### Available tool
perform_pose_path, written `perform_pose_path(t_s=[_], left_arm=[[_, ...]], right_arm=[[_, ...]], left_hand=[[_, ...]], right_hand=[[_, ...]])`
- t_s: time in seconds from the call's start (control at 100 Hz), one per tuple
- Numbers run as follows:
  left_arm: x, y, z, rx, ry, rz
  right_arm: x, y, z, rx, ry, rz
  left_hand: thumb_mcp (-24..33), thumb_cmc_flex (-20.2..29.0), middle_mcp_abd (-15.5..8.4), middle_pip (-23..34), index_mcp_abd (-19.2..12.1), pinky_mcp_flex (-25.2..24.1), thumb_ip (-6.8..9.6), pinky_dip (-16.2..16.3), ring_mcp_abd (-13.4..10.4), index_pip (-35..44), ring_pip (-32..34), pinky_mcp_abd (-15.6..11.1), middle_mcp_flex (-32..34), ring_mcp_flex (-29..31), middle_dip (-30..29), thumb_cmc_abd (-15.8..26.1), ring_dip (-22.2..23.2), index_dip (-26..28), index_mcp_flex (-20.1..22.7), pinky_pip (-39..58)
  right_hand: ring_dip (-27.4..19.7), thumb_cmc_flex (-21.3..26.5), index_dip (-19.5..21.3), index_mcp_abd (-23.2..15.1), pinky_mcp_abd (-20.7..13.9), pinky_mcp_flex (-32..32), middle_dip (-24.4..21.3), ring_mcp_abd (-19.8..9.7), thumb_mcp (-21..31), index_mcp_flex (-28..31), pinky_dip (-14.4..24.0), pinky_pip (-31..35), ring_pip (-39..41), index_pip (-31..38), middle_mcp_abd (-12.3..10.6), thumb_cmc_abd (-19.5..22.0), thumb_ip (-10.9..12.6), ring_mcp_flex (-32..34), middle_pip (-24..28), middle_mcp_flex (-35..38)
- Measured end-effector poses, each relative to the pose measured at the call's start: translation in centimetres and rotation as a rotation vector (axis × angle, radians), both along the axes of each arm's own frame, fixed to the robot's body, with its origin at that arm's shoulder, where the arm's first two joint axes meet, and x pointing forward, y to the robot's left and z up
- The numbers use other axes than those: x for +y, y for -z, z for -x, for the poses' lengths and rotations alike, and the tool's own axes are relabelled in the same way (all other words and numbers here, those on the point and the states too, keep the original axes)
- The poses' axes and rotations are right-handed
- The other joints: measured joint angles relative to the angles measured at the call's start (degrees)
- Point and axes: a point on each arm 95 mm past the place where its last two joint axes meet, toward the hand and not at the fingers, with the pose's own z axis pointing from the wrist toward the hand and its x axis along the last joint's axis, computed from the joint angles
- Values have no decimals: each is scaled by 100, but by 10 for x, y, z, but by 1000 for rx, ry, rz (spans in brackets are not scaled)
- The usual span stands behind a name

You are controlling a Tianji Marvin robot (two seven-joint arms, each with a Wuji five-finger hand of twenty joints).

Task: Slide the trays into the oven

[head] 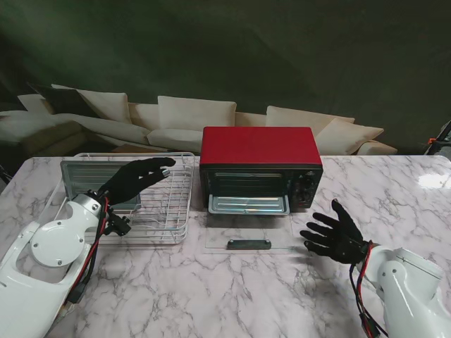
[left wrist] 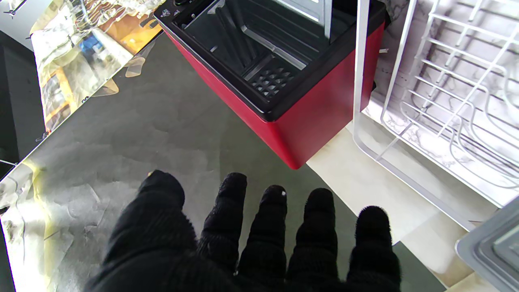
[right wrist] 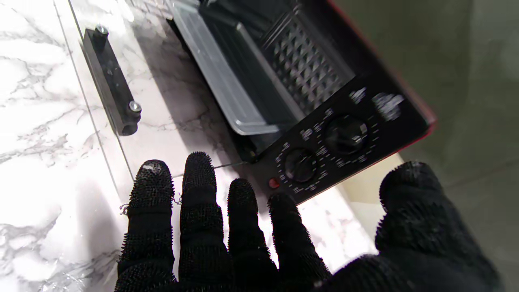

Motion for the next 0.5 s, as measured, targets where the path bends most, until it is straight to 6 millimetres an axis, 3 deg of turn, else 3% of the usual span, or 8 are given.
perform_pose_path(t_s=[0.09,0.23,0.37,0.46,0.5], left_arm=[[0,0,0,-1,-1,1],[-1,1,0,-2,-3,3],[-2,1,0,-5,-6,8],[-3,1,0,-5,-6,11],[-3,1,0,-5,-5,11]], right_arm=[[-3,-15,8,-85,-65,45],[-8,-36,17,-191,-137,225],[-3,-56,22,-359,-254,342],[6,-64,23,-448,-350,543],[12,-67,23,-475,-375,622]], left_hand=[[0,0,0,0,0,0,0,0,0,0,0,0,0,0,0,0,0,0,0,0],[0,0,0,0,0,0,0,0,7,0,0,0,0,0,0,0,0,0,0,0],[0,0,0,0,0,0,0,0,13,0,0,0,66,0,0,0,0,0,0,0],[0,0,0,0,0,0,0,0,14,0,0,0,66,0,0,0,1,0,0,0],[0,0,0,0,0,0,0,0,14,0,0,0,66,0,0,0,1,0,0,0]], right_hand=[[-113,5,57,-343,60,-555,-78,-168,-78,218,-4,-457,-436,223,-218,61,27,-402,-374,-76],[-844,67,-204,-499,56,-1225,-518,-535,-138,467,-281,-1675,-1629,374,-425,57,39,-918,-1053,-63],[-1054,68,-541,-657,-109,-1314,-838,-871,-138,702,-310,-2221,-2011,442,-644,10,39,-1088,-1453,45],[-1132,71,-704,-648,-264,-1305,-893,-935,-138,761,-310,-2566,-2087,514,-700,9,39,-1091,-1528,117],[-1258,71,-898,-639,-491,-1295,-949,-1010,-138,919,-318,-2929,-2168,553,-700,9,39,-1093,-1665,122]])
